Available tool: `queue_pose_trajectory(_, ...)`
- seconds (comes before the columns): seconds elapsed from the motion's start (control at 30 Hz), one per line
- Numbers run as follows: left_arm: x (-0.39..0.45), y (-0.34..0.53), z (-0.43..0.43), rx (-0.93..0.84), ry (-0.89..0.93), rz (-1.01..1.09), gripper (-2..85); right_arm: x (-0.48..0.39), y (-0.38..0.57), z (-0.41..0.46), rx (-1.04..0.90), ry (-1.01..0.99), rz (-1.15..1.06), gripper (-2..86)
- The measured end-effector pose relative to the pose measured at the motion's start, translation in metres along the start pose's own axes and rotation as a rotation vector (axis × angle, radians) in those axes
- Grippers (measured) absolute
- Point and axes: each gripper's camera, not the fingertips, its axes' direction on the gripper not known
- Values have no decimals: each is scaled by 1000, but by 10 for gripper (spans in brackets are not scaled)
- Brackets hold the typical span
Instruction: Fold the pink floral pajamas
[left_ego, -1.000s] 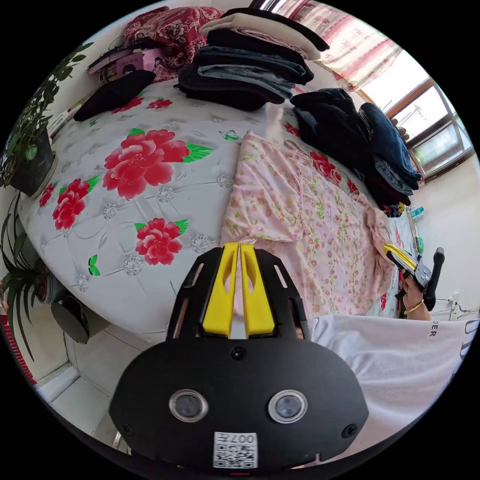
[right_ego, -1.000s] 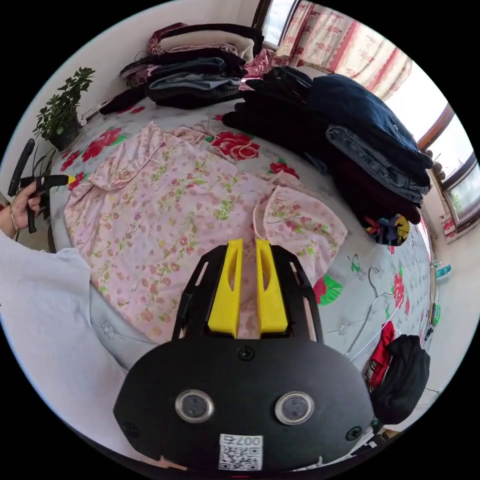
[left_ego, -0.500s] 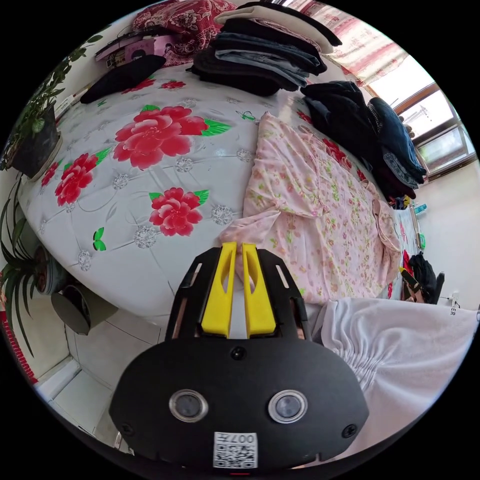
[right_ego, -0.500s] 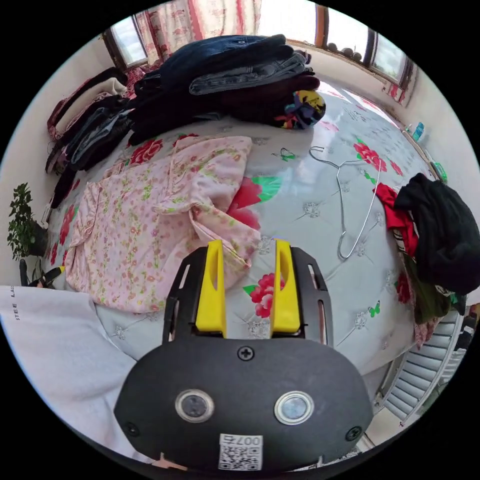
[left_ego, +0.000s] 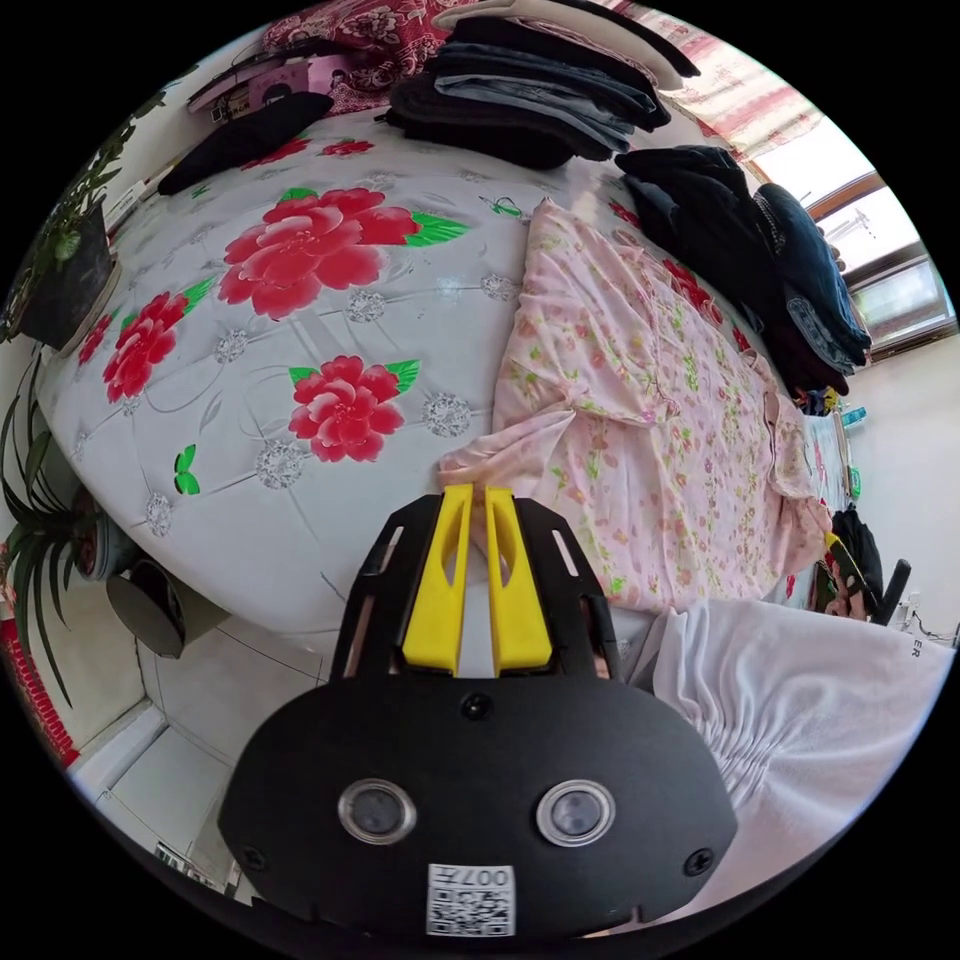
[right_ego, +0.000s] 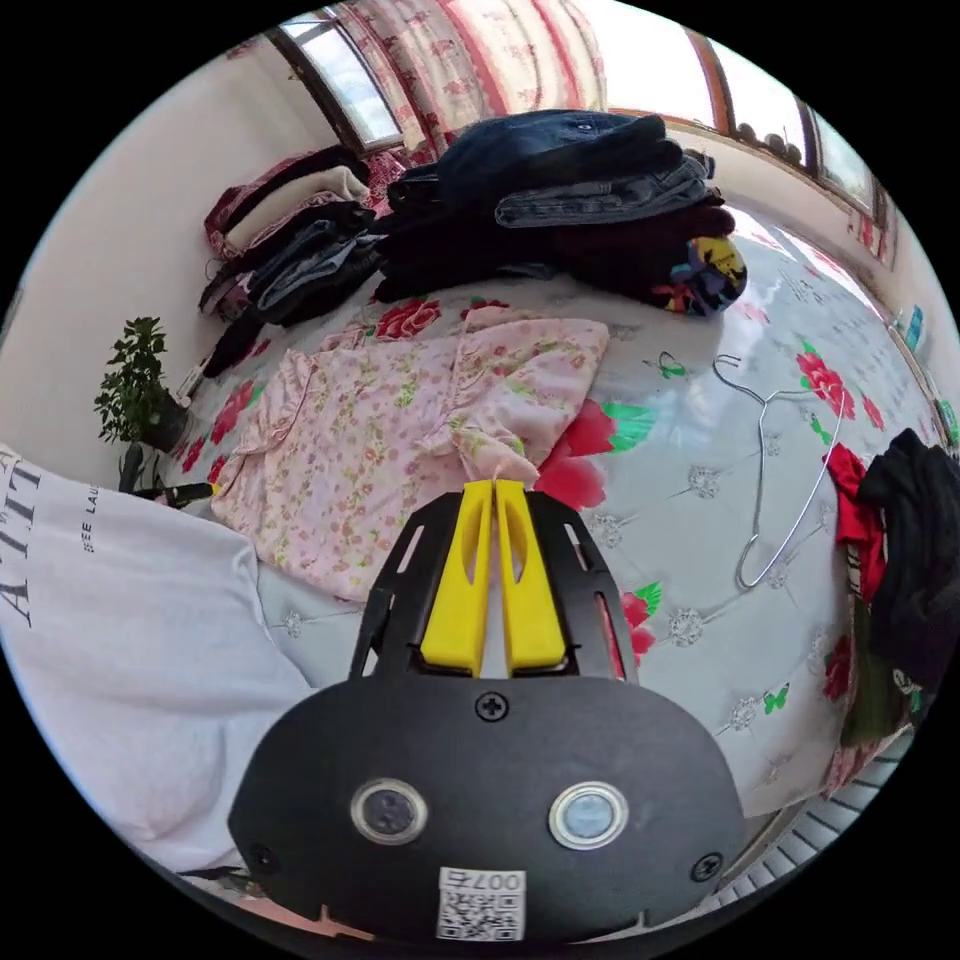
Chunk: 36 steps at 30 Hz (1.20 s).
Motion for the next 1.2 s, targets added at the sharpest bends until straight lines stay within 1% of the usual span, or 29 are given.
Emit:
queue_pose_trajectory(0.03, 3, 2, -1, -1, -6, 5, -1, -20, 0, -6, -29, 21, -111, 0)
queue_pose_trajectory(0.07, 4, 4, -1, -2, -7, 7, -1, -30, 1, -8, -47, 30, -166, 0)
queue_pose_trajectory(0.13, 9, 9, -2, -5, -11, 10, -2, -64, 11, -2, -138, 54, -345, 0)
queue_pose_trajectory(0.17, 10, 10, -2, -5, -10, 10, -2, -71, 14, 3, -171, 52, -378, 1)
queue_pose_trajectory(0.23, 14, 16, -3, -5, -9, 12, -3, -84, 28, 38, -313, 81, -438, 5)
queue_pose_trajectory(0.3, 17, 20, -5, -7, -7, 11, -3, -85, 36, 64, -412, 89, -434, 11)
queue_pose_trajectory(0.33, 19, 23, -9, -4, -6, 12, -3, -84, 38, 72, -453, 55, -423, 18)
queue_pose_trajectory(0.37, 20, 25, -12, 0, -7, 14, -2, -83, 38, 73, -458, 39, -414, 21)
queue_pose_trajectory(0.47, 28, 38, -32, 28, -27, 45, -1, -70, 29, 54, -390, -27, -349, 35)
queue_pose_trajectory(0.53, 55, 48, -54, 71, -96, 157, 2, -45, 15, 31, -277, -36, -253, 43)
queue_pose_trajectory(0.6, 84, 57, -73, 136, -170, 248, 8, -19, 3, 18, -206, -71, -156, 49)
queue_pose_trajectory(0.67, 108, 66, -89, 194, -218, 288, 15, 10, -8, 8, -134, -124, -45, 53)
queue_pose_trajectory(0.7, 120, 72, -96, 216, -230, 299, 20, 30, -14, 5, -92, -143, 31, 55)
queue_pose_trajectory(0.77, 146, 79, -99, 221, -183, 375, 31, 56, -21, 5, -41, -167, 108, 56)
queue_pose_trajectory(0.87, 222, 88, -93, 220, -43, 629, 49, 94, -36, 23, -38, -173, 198, 56)
queue_pose_trajectory(0.93, 305, 100, -80, 214, 89, 908, 62, 115, -52, 43, -50, -185, 234, 56)
queue_pose_trajectory(0.97, 327, 104, -76, 210, 124, 977, 67, 119, -56, 48, -54, -192, 241, 56)
queue_pose_trajectory(1.03, 412, 126, -57, 184, 238, 1252, 83, 134, -72, 67, -71, -221, 263, 56)
queue_pose_trajectory(1.07, 431, 132, -50, 177, 248, 1309, 87, 137, -75, 72, -74, -228, 266, 56)
queue_pose_trajectory(1.13, 498, 155, -18, 110, 249, 1486, 102, 146, -86, 91, -111, -248, 279, 54)
queue_pose_trajectory(1.2, 537, 172, 7, 40, 220, 1581, 108, 149, -91, 101, -132, -263, 280, 50)
